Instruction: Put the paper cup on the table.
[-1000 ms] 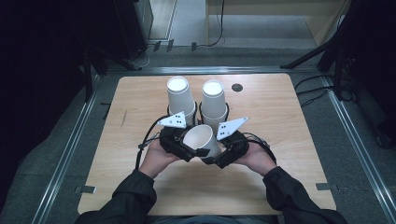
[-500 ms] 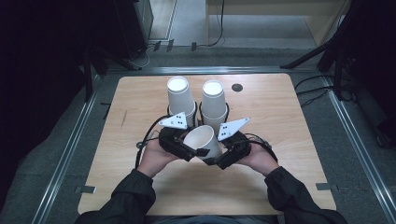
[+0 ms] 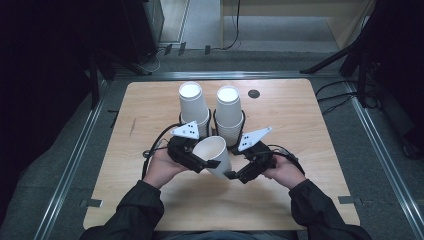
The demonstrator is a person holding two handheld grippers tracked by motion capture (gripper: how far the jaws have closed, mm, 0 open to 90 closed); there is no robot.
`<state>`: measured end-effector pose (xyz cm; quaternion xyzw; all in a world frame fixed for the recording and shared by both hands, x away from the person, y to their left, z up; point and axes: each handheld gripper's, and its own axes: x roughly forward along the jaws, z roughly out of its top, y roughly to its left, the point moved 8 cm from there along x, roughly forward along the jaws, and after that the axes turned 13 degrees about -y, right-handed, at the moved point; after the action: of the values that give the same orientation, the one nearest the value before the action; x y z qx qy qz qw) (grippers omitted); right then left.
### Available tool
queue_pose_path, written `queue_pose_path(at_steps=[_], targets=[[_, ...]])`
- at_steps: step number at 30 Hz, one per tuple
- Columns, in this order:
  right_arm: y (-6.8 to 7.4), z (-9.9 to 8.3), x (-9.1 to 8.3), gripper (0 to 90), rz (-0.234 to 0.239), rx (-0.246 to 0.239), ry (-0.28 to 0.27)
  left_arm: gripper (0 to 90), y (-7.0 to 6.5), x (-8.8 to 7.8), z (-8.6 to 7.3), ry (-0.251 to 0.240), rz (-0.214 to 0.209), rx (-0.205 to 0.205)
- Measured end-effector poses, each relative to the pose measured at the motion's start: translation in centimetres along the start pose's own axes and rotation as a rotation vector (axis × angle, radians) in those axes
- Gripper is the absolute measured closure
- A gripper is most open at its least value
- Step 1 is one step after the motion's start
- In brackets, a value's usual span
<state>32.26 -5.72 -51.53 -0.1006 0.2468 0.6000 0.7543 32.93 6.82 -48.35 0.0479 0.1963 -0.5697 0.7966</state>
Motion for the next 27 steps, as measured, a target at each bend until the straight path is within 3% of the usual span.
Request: queue_pose_path(at_steps=[10, 14, 18, 27], targets=[[-0.5, -0.5, -1.1, 16.6, -0.051, 0.017, 0.005, 16.5, 0.3, -0.2, -0.5, 0.033, 0.005, -0.003], [-0.9, -0.7, -1.4, 16.7, -0.076, -0.007, 0.000, 16.3, 0.4, -0.6, -1.2, 0.066, 0.000, 0.005], [-1.4, -0.3, -1.2, 18.1, -0.073, 0.000, -0.018, 16.3, 0.5, -1.0, -1.8, 0.093, 0.006, -0.003], [-2.0, -0.5, -0.9, 18.3, -0.074, 0.012, 0.014, 16.1, 1.0, -2.6, -2.5, 0.087, 0.046, -0.041]])
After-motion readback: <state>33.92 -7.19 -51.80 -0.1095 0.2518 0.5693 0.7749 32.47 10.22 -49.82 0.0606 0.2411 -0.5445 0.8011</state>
